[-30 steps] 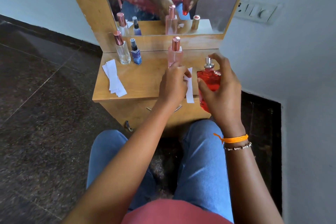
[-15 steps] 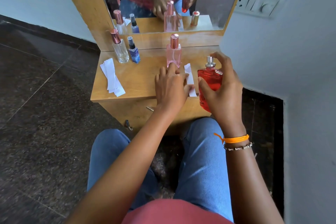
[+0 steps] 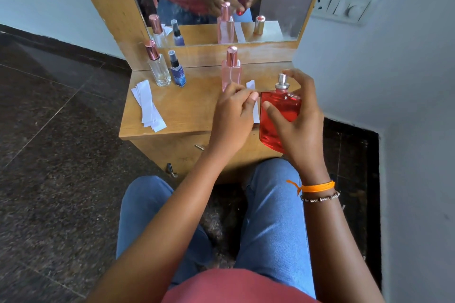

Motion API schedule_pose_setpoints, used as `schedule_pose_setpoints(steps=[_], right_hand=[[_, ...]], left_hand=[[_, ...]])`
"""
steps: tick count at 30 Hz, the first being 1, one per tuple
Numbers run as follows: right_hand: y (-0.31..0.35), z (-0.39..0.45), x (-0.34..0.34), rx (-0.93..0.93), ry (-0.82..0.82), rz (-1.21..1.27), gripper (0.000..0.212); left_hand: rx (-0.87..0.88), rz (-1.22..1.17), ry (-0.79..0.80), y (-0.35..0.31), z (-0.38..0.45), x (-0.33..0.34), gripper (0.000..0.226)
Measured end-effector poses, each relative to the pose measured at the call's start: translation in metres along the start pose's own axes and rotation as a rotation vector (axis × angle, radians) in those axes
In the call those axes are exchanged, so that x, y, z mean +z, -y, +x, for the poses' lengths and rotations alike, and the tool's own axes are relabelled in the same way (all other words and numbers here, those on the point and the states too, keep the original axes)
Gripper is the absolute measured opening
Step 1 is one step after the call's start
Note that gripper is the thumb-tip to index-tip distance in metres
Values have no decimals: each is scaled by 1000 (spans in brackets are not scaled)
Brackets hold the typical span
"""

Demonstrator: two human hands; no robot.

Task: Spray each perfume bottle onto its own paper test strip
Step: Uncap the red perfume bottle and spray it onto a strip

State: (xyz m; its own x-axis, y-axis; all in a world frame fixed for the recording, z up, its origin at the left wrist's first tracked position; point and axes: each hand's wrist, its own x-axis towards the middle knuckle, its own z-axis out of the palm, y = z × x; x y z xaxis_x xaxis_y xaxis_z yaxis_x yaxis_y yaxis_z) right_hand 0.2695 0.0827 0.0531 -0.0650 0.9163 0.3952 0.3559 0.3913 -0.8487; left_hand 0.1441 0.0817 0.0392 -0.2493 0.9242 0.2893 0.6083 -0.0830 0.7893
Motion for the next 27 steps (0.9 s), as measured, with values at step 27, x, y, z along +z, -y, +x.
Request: schedule_pose_setpoints(steps=[27], right_hand=[[-27,46,0,125,21,6,26]], left_hand=[[-263,-531,203,5,-19,-33,39]])
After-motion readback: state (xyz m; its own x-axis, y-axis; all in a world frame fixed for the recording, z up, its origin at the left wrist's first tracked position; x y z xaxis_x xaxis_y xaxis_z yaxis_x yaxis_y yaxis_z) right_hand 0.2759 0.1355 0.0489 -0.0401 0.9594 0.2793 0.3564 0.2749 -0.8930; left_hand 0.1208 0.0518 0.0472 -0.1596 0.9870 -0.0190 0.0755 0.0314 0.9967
